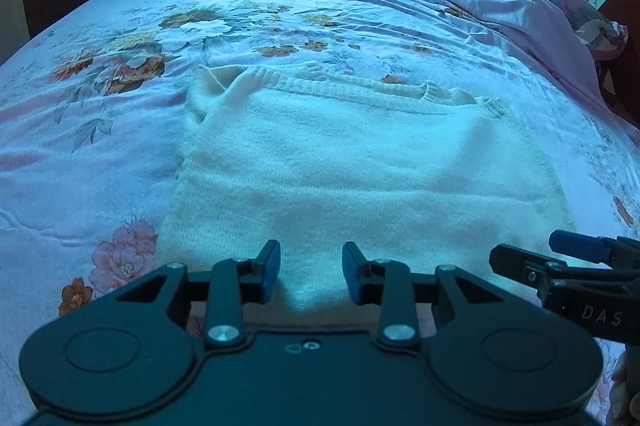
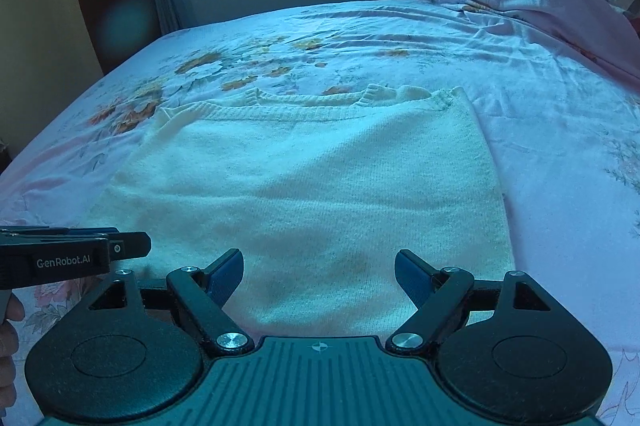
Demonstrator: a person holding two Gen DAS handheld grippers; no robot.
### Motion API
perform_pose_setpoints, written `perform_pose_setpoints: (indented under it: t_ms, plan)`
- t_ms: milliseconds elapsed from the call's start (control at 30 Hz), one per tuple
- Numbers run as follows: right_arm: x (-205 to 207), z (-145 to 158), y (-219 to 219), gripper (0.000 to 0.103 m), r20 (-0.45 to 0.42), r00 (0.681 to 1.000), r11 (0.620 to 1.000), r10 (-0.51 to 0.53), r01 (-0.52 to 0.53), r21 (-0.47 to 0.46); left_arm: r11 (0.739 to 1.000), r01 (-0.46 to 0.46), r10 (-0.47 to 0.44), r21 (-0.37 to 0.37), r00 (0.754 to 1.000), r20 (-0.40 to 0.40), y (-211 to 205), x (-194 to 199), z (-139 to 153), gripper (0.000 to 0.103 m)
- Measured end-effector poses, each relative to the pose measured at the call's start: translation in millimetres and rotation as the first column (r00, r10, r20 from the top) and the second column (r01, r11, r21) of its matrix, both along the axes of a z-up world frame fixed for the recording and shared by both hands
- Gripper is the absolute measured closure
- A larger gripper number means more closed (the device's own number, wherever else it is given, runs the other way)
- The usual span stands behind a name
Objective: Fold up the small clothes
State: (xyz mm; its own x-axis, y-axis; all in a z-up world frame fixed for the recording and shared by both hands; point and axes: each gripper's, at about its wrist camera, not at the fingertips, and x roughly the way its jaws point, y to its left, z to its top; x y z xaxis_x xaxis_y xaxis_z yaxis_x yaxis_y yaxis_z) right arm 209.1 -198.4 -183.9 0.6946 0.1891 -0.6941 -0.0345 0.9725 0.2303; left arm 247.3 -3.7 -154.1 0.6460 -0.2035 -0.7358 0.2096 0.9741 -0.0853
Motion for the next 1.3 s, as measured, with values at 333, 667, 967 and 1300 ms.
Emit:
perform_pose_setpoints:
  t_ms: [333,667,967,1300]
  plan:
    - [57.9,-7.5,-8.0,0.021,0.033,0.999,0.998,0.025,-0.023,-0.053,1.000,0.027,-0.027,0.002,1.000,0.004,-10.3,63.6,-17.1,0.071]
    - [146.1,-44.7,-26.6,0.021,-0.031,0.999,0.996,0.013,-0.016,-0.091,1.000,-0.026,0.026,0.008,0.999,0.021,-14.5,135.4,-29.7,0.069]
    - [194.5,-54.9,-30.8,0.021,-0.005,1.000,0.984,0.016,-0.016,-0.177,0.997,-0.076,0.074,0.028,0.996,0.047,-19.2,176.2,-30.7,0.071]
    - [190.1,-34.4,-43.9,0.021,0.028,0.999,0.989,-0.032,0.036,-0.141,0.995,-0.097,0.095,0.022,0.993,0.065,-9.0,163.2,-23.0,0.073]
